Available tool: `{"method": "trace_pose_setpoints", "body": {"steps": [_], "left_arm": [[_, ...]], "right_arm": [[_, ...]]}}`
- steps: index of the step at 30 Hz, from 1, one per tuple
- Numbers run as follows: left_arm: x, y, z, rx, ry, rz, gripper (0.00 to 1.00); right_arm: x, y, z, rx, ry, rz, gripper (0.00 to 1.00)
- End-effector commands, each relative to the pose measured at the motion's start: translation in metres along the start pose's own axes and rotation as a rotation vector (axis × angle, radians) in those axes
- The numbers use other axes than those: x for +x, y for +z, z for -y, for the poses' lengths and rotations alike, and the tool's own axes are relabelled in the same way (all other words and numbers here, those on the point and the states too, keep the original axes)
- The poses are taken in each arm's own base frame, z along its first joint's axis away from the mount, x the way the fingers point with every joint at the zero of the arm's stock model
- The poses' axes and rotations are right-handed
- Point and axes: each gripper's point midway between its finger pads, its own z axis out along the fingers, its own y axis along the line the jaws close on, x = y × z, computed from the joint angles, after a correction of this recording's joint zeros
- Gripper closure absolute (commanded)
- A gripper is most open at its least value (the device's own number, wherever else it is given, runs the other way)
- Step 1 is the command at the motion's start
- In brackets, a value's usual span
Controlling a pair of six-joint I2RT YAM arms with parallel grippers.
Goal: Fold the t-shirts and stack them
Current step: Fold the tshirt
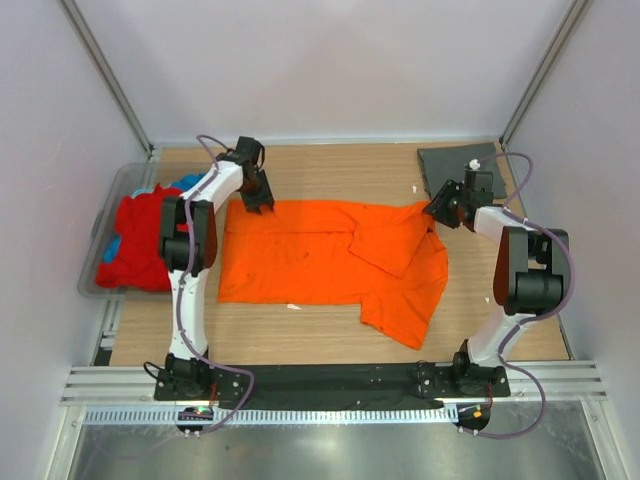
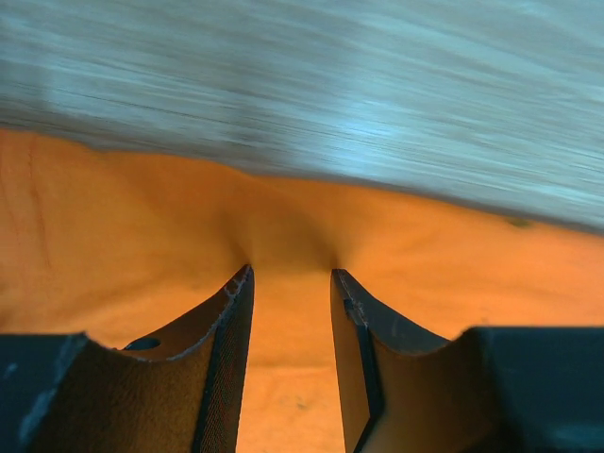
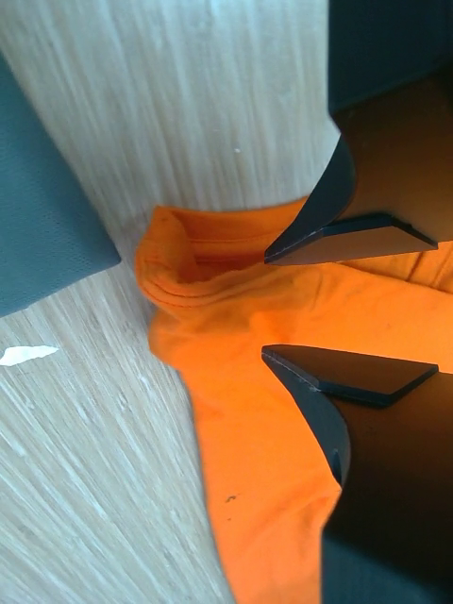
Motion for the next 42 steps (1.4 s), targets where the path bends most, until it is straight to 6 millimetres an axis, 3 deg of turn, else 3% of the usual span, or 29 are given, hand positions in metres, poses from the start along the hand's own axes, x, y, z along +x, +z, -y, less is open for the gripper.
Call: {"method": "trace_pose_setpoints", "body": {"steps": [1, 5, 8, 9, 12, 20, 22, 23, 26, 27, 29, 30, 31, 33, 34, 35, 37, 38, 39, 41, 42], "left_arm": [[-0.004, 0.007, -0.015, -0.051, 0.021, -0.013, 0.6], [-0.008, 0.016, -0.034, -0.103, 0.012, -0.013, 0.6], [-0.01, 0.018, -0.046, -0.16, 0.031, -0.002, 0.6], [-0.009, 0.02, -0.05, -0.177, 0.035, -0.003, 0.6], [-0.008, 0.024, -0.06, -0.225, 0.048, -0.009, 0.6], [-0.005, 0.031, -0.059, -0.217, 0.037, -0.022, 0.6], [-0.007, 0.028, -0.053, -0.189, 0.034, -0.024, 0.6], [-0.008, 0.025, -0.045, -0.148, 0.029, -0.031, 0.6], [-0.022, 0.005, -0.025, -0.069, 0.031, 0.013, 0.59], [-0.028, -0.01, -0.008, 0.008, 0.042, 0.021, 0.58], [-0.033, -0.029, 0.002, 0.048, 0.059, 0.033, 0.58], [-0.036, -0.04, 0.009, 0.077, 0.071, 0.039, 0.58], [-0.041, -0.059, 0.017, 0.108, 0.078, 0.063, 0.58], [-0.028, -0.071, 0.016, 0.126, 0.068, 0.039, 0.58], [-0.026, -0.092, 0.023, 0.163, 0.048, 0.062, 0.58], [-0.029, -0.102, 0.028, 0.185, 0.043, 0.1, 0.59], [-0.007, -0.103, 0.021, 0.17, 0.027, 0.087, 0.57], [-0.01, -0.123, 0.024, 0.193, 0.019, 0.138, 0.57], [-0.006, -0.127, 0.023, 0.191, 0.013, 0.141, 0.57], [0.005, -0.14, 0.017, 0.186, 0.006, 0.15, 0.57], [0.009, -0.145, 0.016, 0.19, 0.002, 0.154, 0.57]], "right_arm": [[-0.018, 0.005, -0.018, -0.129, -0.087, 0.014, 0.55], [-0.021, 0.023, -0.014, -0.157, -0.096, 0.004, 0.58], [-0.031, 0.027, 0.001, -0.129, -0.079, 0.035, 0.74], [-0.033, 0.028, 0.009, -0.093, -0.075, 0.046, 0.85], [-0.038, 0.03, 0.021, -0.071, -0.056, 0.059, 0.99], [-0.038, 0.04, 0.034, -0.034, -0.048, 0.036, 0.99], [-0.04, 0.038, 0.03, -0.042, -0.046, 0.036, 0.95], [-0.042, 0.037, 0.03, -0.041, -0.042, 0.04, 0.88], [-0.054, 0.027, 0.023, -0.032, -0.01, 0.065, 0.73], [-0.048, 0.021, 0.026, 0.001, 0.025, 0.033, 0.7], [-0.058, 0.013, 0.029, 0.058, 0.051, 0.044, 0.66], [-0.049, 0.008, 0.035, 0.106, 0.079, 0.008, 0.66], [-0.055, 0.003, 0.033, 0.134, 0.148, 0.014, 0.66], [-0.041, -0.009, 0.043, 0.246, 0.228, -0.024, 0.7], [-0.029, -0.012, 0.043, 0.272, 0.258, -0.043, 0.71], [-0.028, -0.025, 0.031, 0.27, 0.248, -0.023, 0.7], [-0.009, -0.043, 0.046, 0.385, 0.252, -0.011, 0.67], [-0.008, -0.058, 0.04, 0.386, 0.269, 0.008, 0.65], [0.006, -0.065, 0.046, 0.407, 0.284, -0.005, 0.64], [0.013, -0.084, 0.037, 0.391, 0.304, 0.009, 0.62], [0.019, -0.09, 0.042, 0.425, 0.315, 0.012, 0.61]]}}
